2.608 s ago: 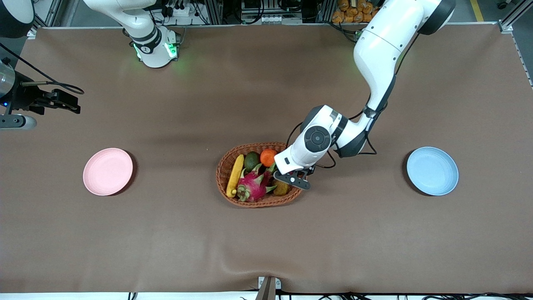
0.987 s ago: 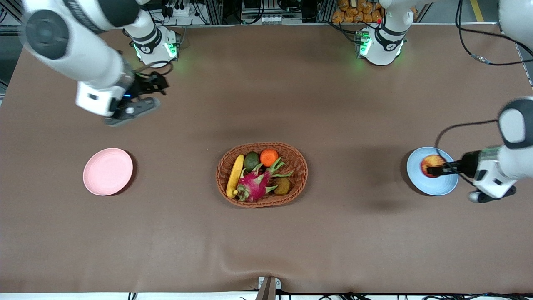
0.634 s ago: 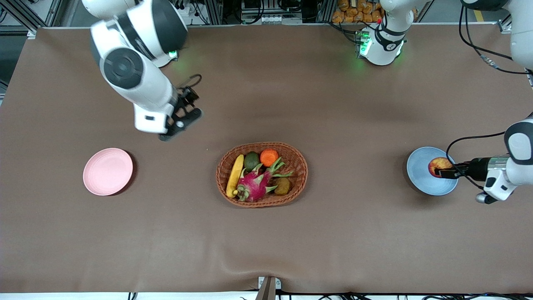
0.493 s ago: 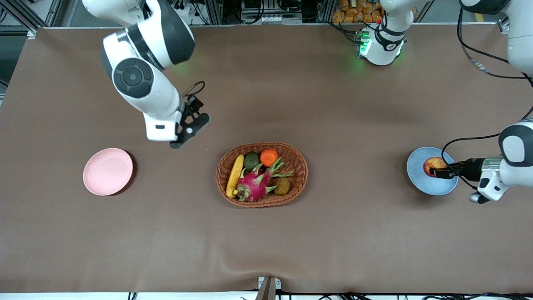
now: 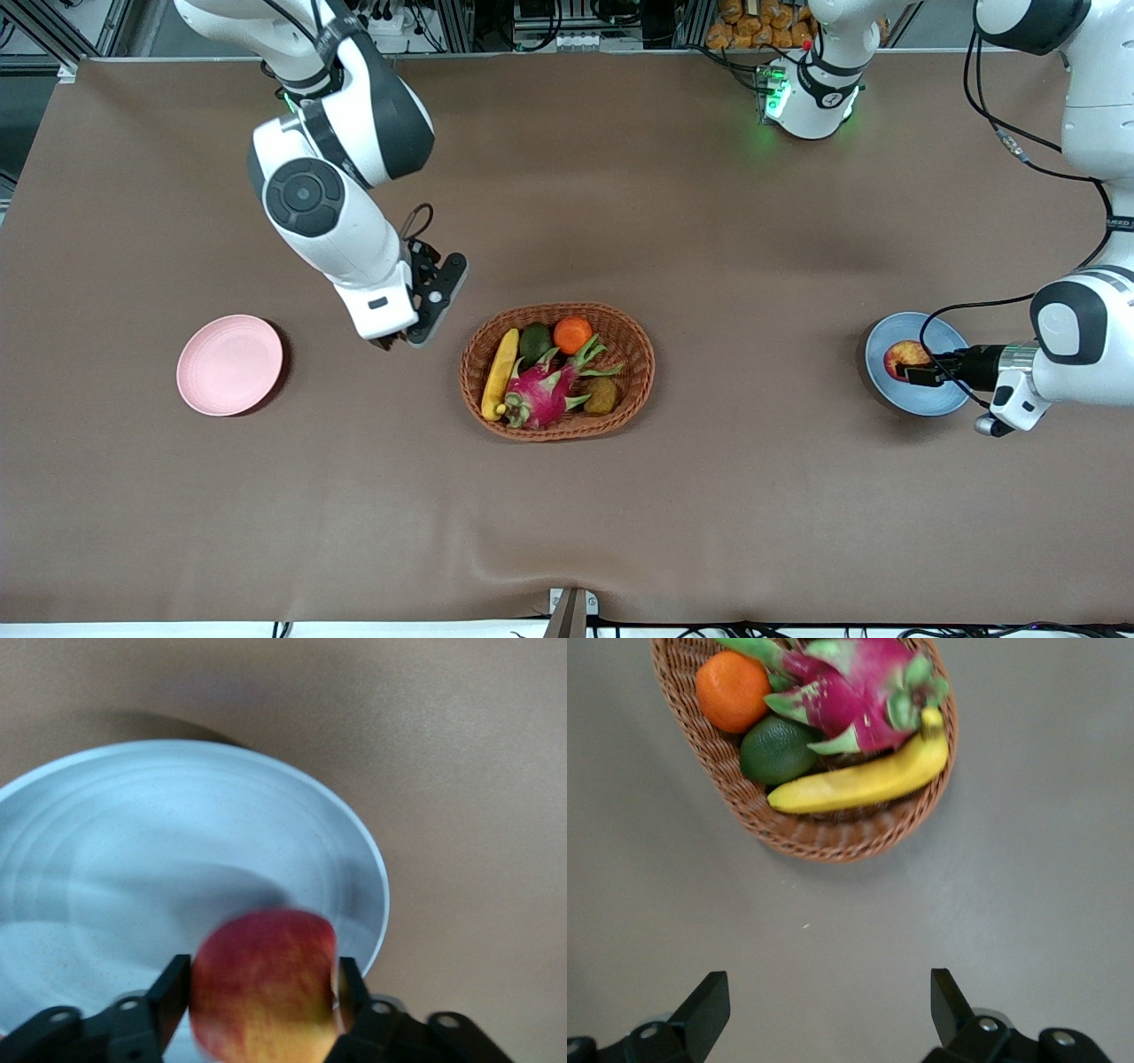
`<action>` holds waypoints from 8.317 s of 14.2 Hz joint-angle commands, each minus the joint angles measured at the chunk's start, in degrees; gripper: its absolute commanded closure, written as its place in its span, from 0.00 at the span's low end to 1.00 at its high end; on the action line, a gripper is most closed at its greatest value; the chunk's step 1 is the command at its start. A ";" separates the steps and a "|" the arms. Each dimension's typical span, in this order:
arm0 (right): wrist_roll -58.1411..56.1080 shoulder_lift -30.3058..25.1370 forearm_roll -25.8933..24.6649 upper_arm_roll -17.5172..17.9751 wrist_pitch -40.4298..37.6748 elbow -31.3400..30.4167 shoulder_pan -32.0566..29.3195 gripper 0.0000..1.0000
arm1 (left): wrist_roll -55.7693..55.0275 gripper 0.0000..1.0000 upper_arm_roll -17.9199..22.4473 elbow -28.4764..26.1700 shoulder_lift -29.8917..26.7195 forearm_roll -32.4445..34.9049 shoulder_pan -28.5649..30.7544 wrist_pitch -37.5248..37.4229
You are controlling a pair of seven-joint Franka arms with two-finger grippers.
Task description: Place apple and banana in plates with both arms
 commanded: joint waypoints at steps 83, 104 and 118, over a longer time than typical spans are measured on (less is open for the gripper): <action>-13.02 13.04 -6.25 0.67 -3.62 14.50 -27.01 1.00 | -18.16 0.00 2.10 3.70 -39.99 12.06 -16.03 -22.15; -6.80 3.48 -1.32 1.11 -8.17 9.05 -37.76 0.00 | -15.70 0.00 2.18 3.70 -40.08 12.24 -15.76 -23.56; 40.83 -24.58 -2.03 1.02 -23.38 -2.30 -32.22 0.00 | -5.78 0.00 2.10 3.88 -41.31 9.69 -15.76 -26.98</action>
